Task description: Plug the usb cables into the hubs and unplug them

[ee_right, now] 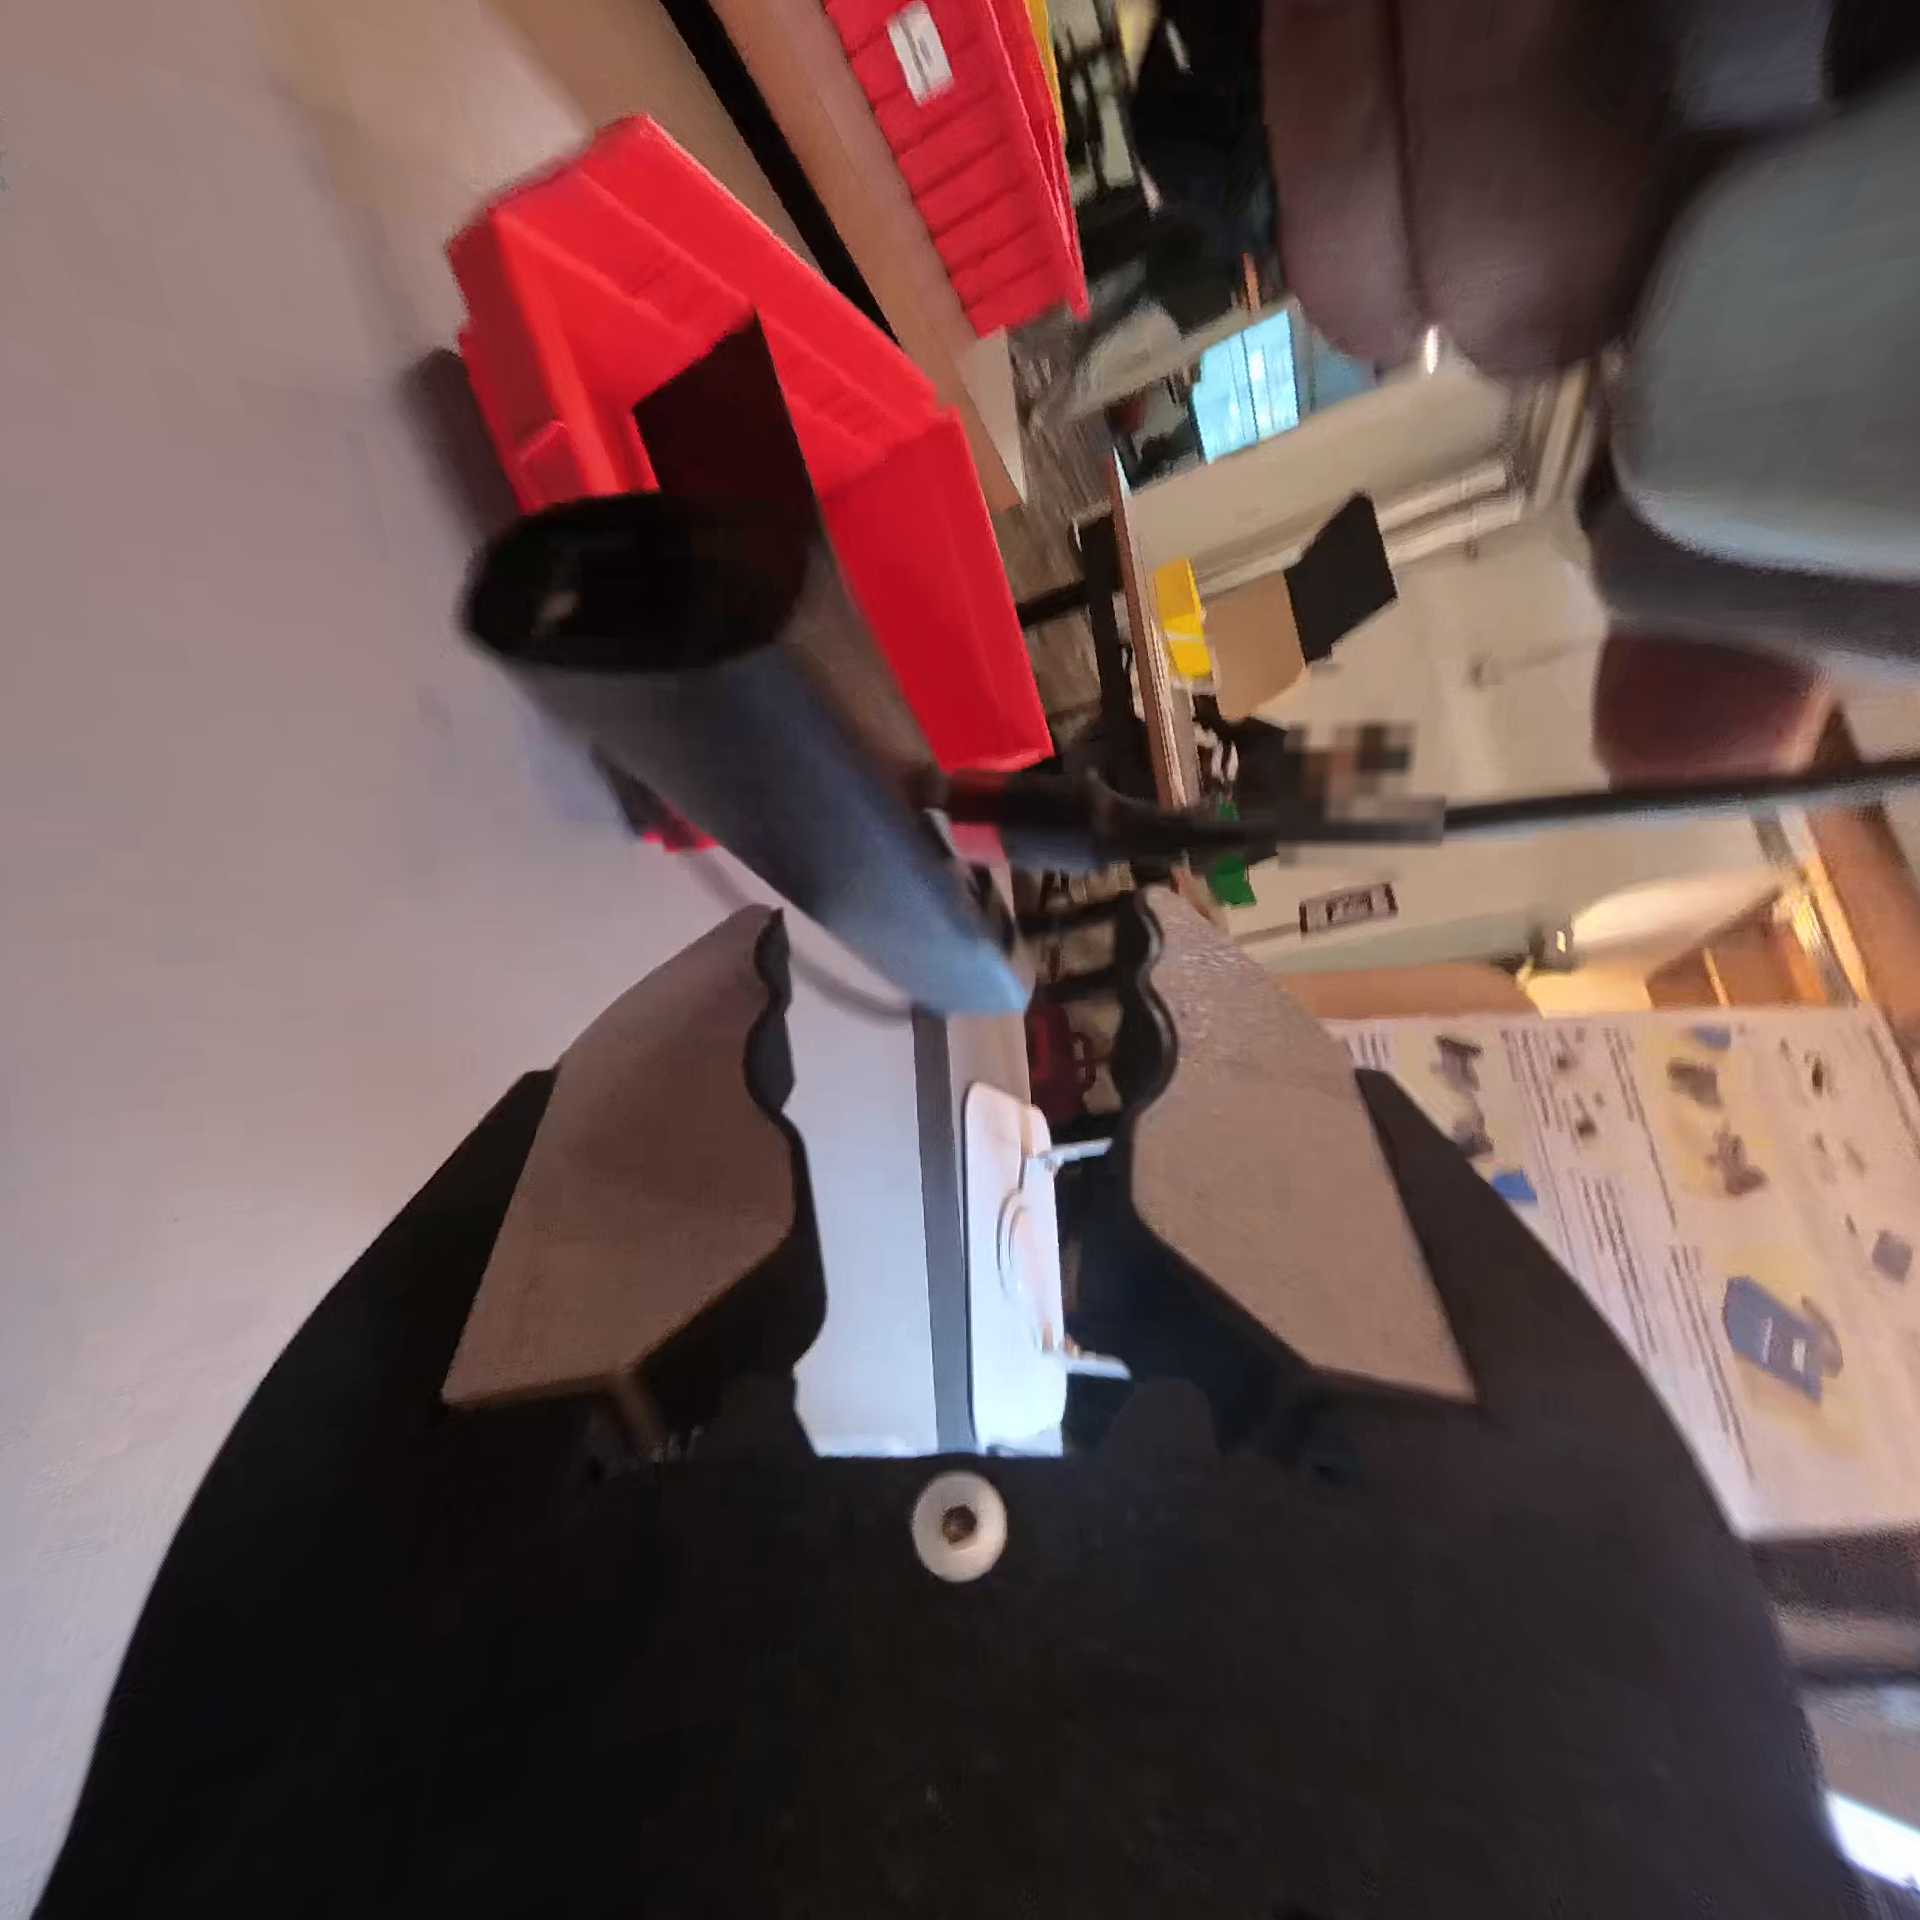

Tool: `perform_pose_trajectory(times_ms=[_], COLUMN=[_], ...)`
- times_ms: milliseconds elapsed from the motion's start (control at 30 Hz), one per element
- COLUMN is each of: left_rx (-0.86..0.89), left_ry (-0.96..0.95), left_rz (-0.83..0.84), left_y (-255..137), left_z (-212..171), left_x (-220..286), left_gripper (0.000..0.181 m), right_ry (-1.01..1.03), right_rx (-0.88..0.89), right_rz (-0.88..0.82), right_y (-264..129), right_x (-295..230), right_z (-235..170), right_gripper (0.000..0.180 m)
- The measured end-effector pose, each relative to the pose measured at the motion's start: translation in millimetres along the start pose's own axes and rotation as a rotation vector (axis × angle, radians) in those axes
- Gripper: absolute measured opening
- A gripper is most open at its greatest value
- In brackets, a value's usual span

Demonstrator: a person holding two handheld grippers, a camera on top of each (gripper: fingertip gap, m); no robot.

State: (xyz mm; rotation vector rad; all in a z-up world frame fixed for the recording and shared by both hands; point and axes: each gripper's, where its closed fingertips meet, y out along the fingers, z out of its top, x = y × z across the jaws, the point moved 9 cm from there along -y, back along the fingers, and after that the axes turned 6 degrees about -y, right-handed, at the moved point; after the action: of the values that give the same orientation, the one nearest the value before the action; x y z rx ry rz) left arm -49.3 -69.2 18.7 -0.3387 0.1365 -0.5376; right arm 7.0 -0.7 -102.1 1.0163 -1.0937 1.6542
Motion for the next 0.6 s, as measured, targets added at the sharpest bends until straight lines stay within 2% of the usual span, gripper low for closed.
perform_pose_trajectory(times_ms=[100, 133, 200, 233, 367, 467, 500, 600], left_rx=[0.053, 0.074, 0.093, 0.138, 0.368, 0.520, 0.521, 0.370], left_ry=[-0.026, -0.052, -0.064, -0.069, -0.197, -0.244, -0.226, -0.133], left_rz=[-0.049, -0.074, -0.037, -0.018, -0.080, -0.134, -0.116, -0.041], left_y=[3.9, 4.0, 2.5, -1.3, -32.3, -47.0, -44.1, -15.9], left_z=[-0.7, -1.0, -5.2, -6.9, -17.3, -32.9, -36.4, -39.9], left_x=[-0.2, -0.9, -6.2, -9.5, -27.8, -37.7, -38.9, -30.7], left_gripper=[0.000, 0.000, 0.000, 0.000, 0.029, 0.032, 0.033, 0.041], right_ry=[-0.049, -0.056, -0.012, 0.038, 0.314, 0.541, 0.603, 0.717], right_rx=[0.111, 0.114, 0.124, 0.143, 0.190, 0.176, 0.154, 0.082], right_rz=[-0.002, 0.027, 0.088, 0.111, 0.056, -0.072, -0.116, -0.202], right_y=[-7.4, -8.4, -11.0, -13.6, -27.7, -36.6, -37.6, -33.8], right_x=[-6.4, -8.7, -8.3, -5.6, 24.1, 49.8, 55.2, 59.1], right_z=[11.0, 12.6, 13.6, 13.3, 2.2, -13.4, -19.0, -31.0], right_gripper=[0.045, 0.031, 0.031, 0.031, 0.031, 0.031, 0.031, 0.031])
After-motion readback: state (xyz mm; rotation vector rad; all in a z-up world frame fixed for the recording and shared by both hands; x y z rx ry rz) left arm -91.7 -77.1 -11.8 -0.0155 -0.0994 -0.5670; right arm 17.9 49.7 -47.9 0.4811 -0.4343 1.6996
